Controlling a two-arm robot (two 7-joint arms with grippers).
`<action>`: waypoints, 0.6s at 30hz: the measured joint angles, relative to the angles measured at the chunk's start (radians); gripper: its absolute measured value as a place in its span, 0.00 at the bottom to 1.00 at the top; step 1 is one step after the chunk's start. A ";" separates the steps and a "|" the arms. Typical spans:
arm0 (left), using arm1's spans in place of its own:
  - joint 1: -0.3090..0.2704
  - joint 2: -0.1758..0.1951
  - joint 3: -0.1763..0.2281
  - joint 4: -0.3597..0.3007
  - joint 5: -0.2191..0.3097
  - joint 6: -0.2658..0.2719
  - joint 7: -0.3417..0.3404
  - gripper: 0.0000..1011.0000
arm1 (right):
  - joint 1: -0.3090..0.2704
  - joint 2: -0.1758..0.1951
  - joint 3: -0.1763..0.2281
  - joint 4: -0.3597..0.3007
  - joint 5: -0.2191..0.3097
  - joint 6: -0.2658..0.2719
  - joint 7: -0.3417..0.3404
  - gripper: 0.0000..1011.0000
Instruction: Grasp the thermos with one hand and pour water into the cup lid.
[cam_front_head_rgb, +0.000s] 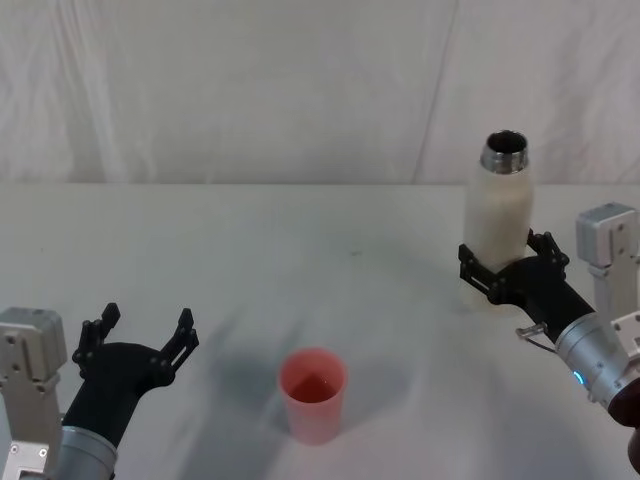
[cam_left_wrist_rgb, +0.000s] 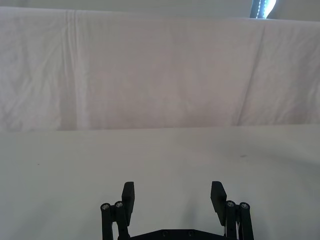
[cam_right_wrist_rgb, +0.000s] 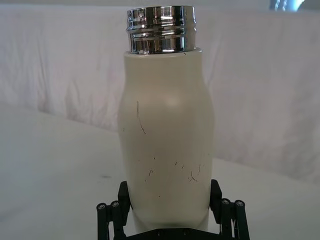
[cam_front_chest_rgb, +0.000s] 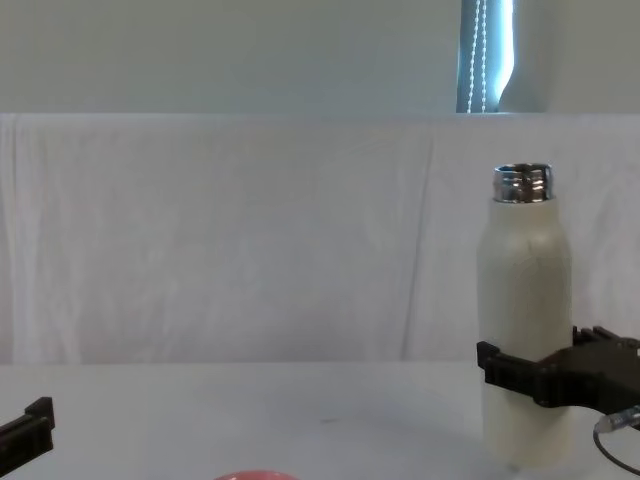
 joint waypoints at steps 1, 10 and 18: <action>0.000 0.000 0.000 0.000 0.000 0.000 0.000 0.99 | 0.000 0.000 0.000 0.000 0.000 0.000 0.000 0.95; 0.000 0.000 0.000 0.000 0.000 0.000 0.000 0.99 | -0.031 0.039 -0.050 -0.071 -0.184 -0.034 -0.052 0.95; 0.000 0.000 0.000 0.000 0.000 0.000 0.000 0.99 | -0.058 0.045 -0.069 -0.093 -0.336 -0.106 -0.137 0.95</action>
